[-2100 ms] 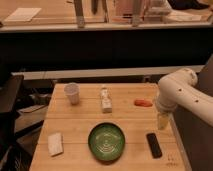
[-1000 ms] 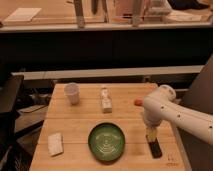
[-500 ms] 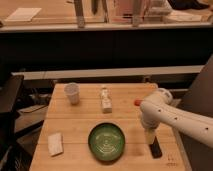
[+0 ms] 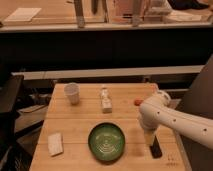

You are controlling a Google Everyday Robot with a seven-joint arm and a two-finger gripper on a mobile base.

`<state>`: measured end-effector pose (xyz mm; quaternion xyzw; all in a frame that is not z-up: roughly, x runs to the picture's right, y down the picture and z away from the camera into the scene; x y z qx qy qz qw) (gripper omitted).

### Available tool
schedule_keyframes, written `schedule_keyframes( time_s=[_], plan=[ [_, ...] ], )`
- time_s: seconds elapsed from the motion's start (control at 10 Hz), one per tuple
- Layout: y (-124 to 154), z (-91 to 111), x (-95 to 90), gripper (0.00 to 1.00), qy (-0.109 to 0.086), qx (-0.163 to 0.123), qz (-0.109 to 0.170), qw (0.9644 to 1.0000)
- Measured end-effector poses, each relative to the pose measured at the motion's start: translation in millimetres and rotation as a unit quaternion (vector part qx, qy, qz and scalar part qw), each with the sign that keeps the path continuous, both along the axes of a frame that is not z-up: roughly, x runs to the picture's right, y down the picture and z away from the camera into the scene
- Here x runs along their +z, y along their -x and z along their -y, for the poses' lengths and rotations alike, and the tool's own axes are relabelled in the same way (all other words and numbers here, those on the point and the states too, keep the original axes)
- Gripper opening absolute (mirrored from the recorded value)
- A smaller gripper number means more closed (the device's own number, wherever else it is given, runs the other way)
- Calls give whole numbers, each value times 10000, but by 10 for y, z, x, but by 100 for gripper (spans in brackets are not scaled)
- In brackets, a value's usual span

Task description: Push the ceramic bowl across the table

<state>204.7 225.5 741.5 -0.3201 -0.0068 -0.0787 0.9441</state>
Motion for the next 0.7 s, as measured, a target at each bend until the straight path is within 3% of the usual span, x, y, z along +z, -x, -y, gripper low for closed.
schedule_keyframes(
  time_s=[0.7],
  plan=[
    [23, -96, 24, 80, 31, -18, -30, 10000]
  ],
)
